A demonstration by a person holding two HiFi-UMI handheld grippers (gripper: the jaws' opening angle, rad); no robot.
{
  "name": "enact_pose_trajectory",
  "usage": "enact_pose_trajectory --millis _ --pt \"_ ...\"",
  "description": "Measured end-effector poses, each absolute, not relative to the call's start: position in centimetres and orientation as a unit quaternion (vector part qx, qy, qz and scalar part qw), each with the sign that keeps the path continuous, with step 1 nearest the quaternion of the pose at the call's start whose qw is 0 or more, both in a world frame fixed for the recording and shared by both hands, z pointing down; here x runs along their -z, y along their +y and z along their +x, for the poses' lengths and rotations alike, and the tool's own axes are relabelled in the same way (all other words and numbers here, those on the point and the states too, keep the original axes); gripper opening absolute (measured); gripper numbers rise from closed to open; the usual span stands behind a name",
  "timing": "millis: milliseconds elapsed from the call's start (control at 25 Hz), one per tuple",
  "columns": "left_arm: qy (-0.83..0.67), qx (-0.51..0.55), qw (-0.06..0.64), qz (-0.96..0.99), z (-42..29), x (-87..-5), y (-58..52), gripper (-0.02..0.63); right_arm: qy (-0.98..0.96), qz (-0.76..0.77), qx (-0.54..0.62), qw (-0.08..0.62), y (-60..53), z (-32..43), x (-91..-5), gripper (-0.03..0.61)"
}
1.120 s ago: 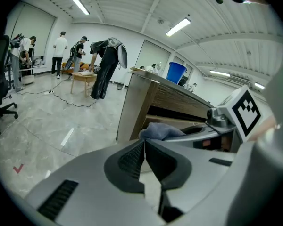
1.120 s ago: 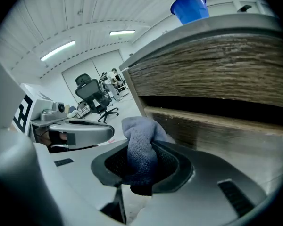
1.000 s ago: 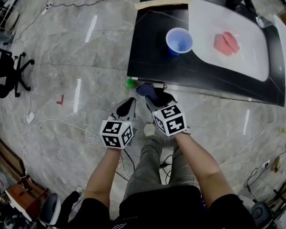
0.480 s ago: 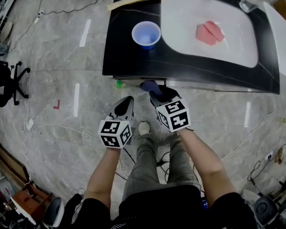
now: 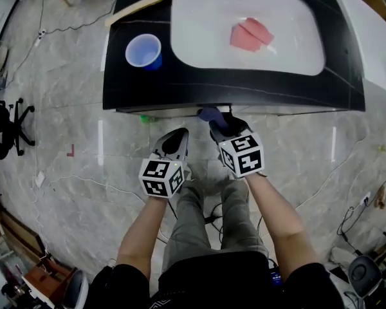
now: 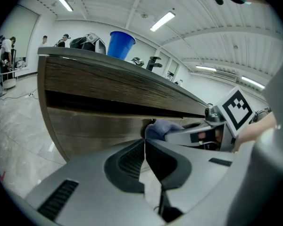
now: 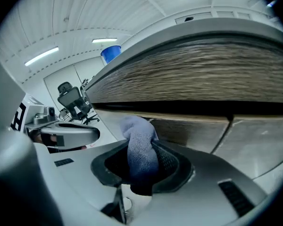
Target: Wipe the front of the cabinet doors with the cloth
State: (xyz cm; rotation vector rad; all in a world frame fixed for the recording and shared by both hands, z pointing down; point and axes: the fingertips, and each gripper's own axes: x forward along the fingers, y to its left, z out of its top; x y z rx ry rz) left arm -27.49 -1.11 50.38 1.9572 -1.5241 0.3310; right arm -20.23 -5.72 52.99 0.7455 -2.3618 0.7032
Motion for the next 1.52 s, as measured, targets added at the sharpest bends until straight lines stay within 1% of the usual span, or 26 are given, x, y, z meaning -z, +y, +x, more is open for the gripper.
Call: enact_pose_trajectory --millis 160,480,720,960,1520 --pt "-0.559 -0.142 0.302 0.759 -24.3 -50.8 -2.4 0.015 -0.873 0.3 -0.274 0.269 -7.2 -16.5 -52.9 0.117" --pt "-0.55 -0.137 0.298 0.768 -19.6 -50.8 -4.6 0.015 -0.86 0.331 -0.282 0.268 -8.7 -10.2 -53.4 0.118" --pt "-0.552 -0.131 0.294 0.769 -18.5 -50.6 -4.3 0.015 -0.859 0.33 -0.285 0.268 -7.7 -8.7 -53.0 0.117" --pt "-0.569 -0.133 0.295 0.756 -21.7 -50.7 -2.2 0.015 -0.867 0.3 -0.296 0.264 -4.8 -12.9 -52.9 0.117" --pt "-0.627 -0.123 0.305 0.706 -35.3 -51.9 4.2 0.015 -0.887 0.213 -0.294 0.286 1.1 -28.3 -54.4 0.117"
